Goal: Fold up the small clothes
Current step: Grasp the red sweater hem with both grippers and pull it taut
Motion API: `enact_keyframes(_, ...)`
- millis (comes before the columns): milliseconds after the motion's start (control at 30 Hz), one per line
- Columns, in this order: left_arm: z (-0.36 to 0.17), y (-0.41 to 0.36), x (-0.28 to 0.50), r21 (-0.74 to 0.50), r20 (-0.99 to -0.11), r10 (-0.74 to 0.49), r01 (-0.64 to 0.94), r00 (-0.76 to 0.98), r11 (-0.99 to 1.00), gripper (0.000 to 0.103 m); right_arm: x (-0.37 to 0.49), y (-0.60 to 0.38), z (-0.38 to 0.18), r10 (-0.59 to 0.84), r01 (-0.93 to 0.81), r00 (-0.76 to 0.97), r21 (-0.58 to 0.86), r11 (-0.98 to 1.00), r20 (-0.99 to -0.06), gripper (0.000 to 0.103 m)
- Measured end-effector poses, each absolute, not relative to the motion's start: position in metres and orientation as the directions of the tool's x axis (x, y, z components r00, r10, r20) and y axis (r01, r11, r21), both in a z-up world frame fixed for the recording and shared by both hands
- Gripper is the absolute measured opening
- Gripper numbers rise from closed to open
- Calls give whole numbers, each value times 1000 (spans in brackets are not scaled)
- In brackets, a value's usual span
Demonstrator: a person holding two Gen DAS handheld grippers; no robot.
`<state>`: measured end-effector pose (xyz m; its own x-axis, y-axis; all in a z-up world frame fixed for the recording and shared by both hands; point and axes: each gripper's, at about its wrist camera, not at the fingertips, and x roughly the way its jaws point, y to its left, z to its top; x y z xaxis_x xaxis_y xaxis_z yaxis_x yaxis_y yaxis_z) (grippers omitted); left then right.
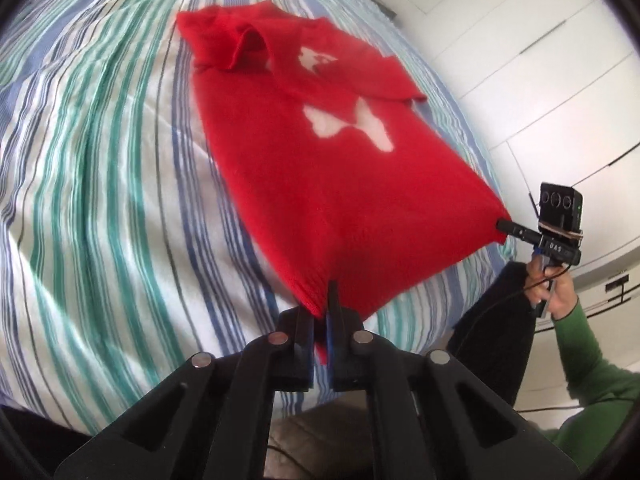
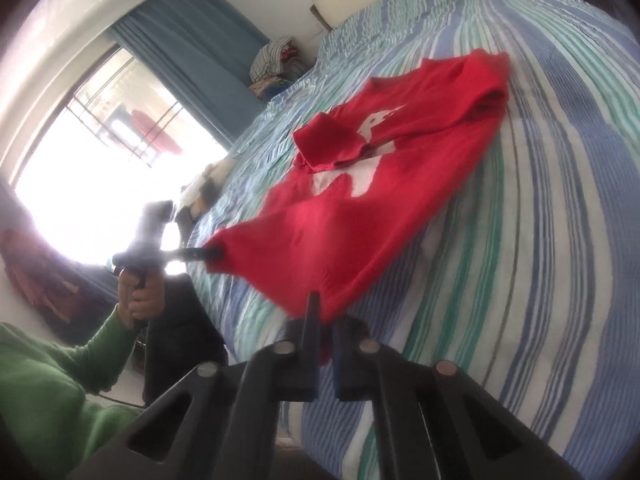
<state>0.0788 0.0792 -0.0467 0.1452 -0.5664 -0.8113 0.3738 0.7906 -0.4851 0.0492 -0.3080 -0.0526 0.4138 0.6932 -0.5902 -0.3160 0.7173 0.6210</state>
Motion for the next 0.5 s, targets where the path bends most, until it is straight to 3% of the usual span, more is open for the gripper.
enact_keyframes(133, -77, 62, 64, -359, -893, -435, 400, 116, 843, 2, 39, -321, -64, 636, -209, 367, 606, 767, -678, 4)
enact_keyframes(233, -99, 54, 61, -305, -921, -371, 380, 114, 873, 2, 42, -313, -97, 506, -137, 291, 488, 862, -812, 4)
enact_keyframes(300, -104, 58, 63, -317, -919, -375, 340, 121, 885, 2, 42, -303, -113, 420, -132, 268, 399, 907, -867, 3)
enact_keyframes(500, -118, 64, 63, -348, -901, -401, 279, 163, 895, 6, 37, -266, -113, 196, -193, 344, 135, 972, -918, 3)
